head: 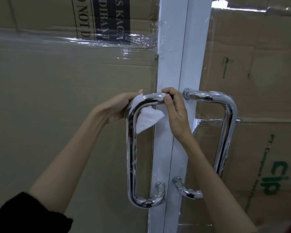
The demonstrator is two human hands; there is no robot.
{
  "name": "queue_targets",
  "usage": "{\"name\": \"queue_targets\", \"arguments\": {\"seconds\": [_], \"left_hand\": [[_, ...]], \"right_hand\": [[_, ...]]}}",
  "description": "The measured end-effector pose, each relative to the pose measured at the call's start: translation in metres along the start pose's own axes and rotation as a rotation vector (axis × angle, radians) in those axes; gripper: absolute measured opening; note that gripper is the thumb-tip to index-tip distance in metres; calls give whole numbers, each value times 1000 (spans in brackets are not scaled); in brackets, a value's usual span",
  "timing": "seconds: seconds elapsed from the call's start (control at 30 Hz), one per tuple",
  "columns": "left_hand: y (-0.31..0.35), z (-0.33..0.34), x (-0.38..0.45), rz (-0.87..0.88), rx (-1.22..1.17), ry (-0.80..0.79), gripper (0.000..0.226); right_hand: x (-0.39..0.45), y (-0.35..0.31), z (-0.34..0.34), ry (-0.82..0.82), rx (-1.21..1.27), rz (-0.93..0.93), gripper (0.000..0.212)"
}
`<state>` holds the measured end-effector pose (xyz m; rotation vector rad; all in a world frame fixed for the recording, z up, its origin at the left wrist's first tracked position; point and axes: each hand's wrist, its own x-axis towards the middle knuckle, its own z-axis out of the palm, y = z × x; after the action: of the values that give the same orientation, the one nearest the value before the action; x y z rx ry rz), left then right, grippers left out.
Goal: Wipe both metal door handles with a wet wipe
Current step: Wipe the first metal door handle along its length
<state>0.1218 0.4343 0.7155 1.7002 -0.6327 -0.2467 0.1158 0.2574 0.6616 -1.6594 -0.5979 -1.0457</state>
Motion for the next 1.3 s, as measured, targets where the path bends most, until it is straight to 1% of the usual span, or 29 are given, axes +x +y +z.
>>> {"name": "queue_targets", "arguments": {"seconds": [0.07, 0.13, 0.17, 0.23, 0.3, 0.4, 0.5, 0.63, 0.77, 0.83, 0.87, 0.97, 1.0, 1.07, 1.13, 1.2, 1.3], "left_hand": [[2, 4, 2, 28, -19, -11, 41], [-7, -3, 1, 49, -81, 29, 39], [-18, -10, -4, 56, -148, 47, 41], [-50, -23, -17, 70, -276, 15, 40], [-77, -22, -30, 58, -310, -21, 39], [-83, -9, -36, 83, -304, 28, 42], [-58, 1, -34, 170, -217, 69, 50], [-28, 8, -24, 271, -46, 125, 38], [-19, 14, -12, 409, 144, 237, 33], [-26, 19, -8, 479, 168, 320, 33], [-33, 22, -7, 524, 170, 379, 35], [-61, 43, -14, 630, 182, 628, 43], [-72, 50, -19, 643, 165, 698, 46], [-93, 64, -28, 620, 82, 787, 49], [-109, 71, -35, 562, -53, 812, 49], [-108, 69, -34, 519, -163, 809, 45], [-77, 55, -27, 515, -162, 796, 35]], "right_hand": [[-1, 0, -1, -1, -2, 1, 19], [0, 0, -3, -12, -4, 5, 19], [-1, 0, -4, -23, -3, 10, 20], [-1, -1, -6, -40, -13, 10, 21], [-2, -1, -8, -62, -11, 15, 21], [-2, -1, -9, -76, 27, 9, 19], [-1, 0, -7, -82, 62, 14, 18], [1, 7, -5, -60, 68, 5, 18], [6, 12, -3, -72, 88, -3, 17], [7, 13, -2, -73, 103, -2, 17], [7, 13, -1, -71, 108, -4, 17], [6, 12, -3, -75, 115, -4, 17], [7, 12, -3, -78, 116, -1, 17], [7, 12, -3, -81, 111, 6, 16], [7, 13, -3, -80, 108, 6, 15], [7, 14, -3, -76, 109, 2, 15], [7, 15, -1, -70, 116, 0, 17]]}}
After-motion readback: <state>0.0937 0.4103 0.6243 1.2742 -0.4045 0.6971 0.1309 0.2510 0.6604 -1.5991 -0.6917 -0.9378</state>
